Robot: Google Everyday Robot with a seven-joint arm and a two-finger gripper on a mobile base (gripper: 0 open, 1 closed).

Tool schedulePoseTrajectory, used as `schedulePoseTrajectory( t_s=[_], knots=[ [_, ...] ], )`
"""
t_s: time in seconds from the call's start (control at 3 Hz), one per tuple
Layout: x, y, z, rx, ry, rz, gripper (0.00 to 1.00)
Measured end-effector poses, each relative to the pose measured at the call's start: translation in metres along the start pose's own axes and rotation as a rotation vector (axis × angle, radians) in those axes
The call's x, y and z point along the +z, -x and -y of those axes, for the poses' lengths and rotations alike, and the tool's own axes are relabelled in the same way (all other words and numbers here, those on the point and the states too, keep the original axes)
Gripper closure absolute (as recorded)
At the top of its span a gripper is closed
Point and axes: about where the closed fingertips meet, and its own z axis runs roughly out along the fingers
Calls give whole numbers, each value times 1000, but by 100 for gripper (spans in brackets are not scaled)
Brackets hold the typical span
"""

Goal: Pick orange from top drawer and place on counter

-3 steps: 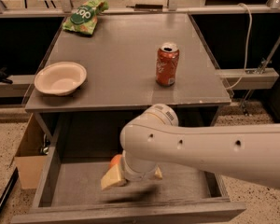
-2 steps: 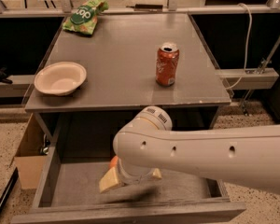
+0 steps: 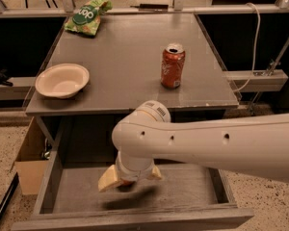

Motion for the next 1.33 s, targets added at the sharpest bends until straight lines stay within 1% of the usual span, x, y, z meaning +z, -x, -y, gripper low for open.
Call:
schedulePoseTrajectory(
  t_s=[0.33,0.67,1.0,1.33],
  knots=[
    [11,-29,6,7,-37,47,0],
    [10,-26,2,30,-46,24,0],
    [10,-26,2,30,-46,24,0],
    [16,-50,12,18,-48,80,0]
  ],
)
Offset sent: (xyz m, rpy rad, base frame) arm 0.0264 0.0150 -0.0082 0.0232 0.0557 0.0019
